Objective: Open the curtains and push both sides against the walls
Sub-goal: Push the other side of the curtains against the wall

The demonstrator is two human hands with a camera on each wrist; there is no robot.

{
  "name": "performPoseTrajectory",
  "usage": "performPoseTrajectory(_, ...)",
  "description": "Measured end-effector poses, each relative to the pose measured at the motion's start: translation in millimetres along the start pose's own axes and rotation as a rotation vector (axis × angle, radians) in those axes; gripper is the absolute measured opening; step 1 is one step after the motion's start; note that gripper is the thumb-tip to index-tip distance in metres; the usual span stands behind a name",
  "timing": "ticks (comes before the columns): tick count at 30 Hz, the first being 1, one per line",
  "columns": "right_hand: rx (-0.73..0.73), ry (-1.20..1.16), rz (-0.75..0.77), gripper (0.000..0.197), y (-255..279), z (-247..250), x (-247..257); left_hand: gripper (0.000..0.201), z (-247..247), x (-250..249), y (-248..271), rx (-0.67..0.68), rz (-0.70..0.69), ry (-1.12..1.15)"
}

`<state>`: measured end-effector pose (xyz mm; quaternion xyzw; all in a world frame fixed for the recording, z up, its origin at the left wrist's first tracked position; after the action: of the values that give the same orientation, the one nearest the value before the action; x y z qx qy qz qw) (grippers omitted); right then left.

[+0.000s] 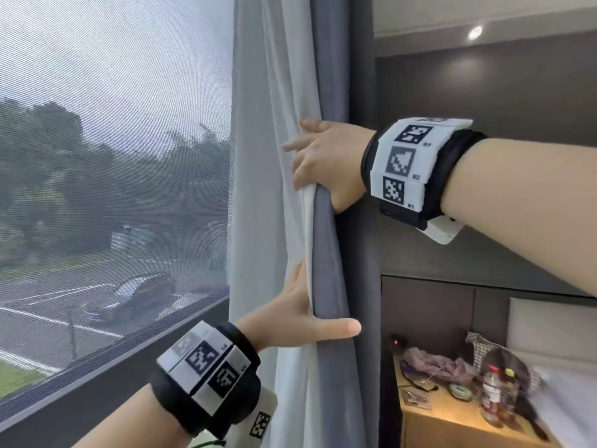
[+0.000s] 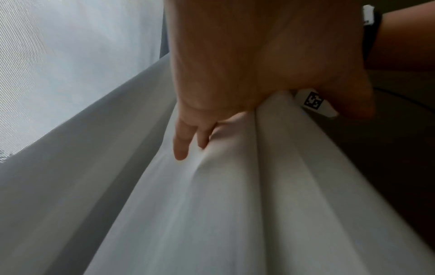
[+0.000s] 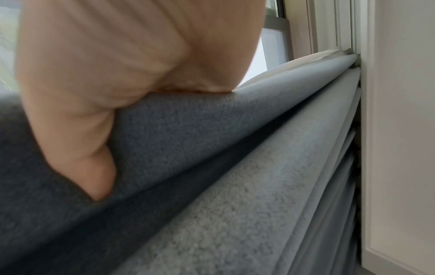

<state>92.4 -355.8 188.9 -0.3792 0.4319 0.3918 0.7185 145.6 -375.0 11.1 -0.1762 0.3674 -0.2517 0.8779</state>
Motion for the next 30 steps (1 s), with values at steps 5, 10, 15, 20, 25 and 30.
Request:
performPoseTrajectory(5,0.008,-0.046,-0.036,0.052,8,-11,-8,0.111,30,29,16,-0.026,0.189,0.023)
performPoseTrajectory(10,-0.007,-0.064,-0.059,0.047,18,-19,-14,0.088,86,77,19,-0.423,0.330,0.103)
performPoseTrajectory(15,-0.019,-0.080,-0.079,0.047,25,-25,-19,0.084,91,132,9,-0.446,0.510,0.357)
performPoseTrajectory(20,0.026,-0.086,-0.106,0.063,16,-32,-20,0.063,56,139,-5,-0.297,0.435,0.661)
performPoseTrajectory(25,0.066,-0.142,-0.142,0.109,0,-42,-18,0.071,18,91,-8,-0.082,0.322,0.457)
performPoseTrajectory(30,-0.082,-0.072,-0.033,0.115,-14,-31,-4,0.118,-9,49,-8,-0.002,0.237,0.268)
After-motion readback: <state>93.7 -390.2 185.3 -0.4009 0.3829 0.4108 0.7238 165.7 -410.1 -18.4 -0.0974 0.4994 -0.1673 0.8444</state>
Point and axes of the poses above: each hand's wrist, its own y-axis away from the middle knuckle, its own z-axis out of the back of the hand, x = y × z, the point moved 5 cm from there along -y, towards the middle knuckle, and after that the axes turned 1 degree about y, right-handed, at the moved point
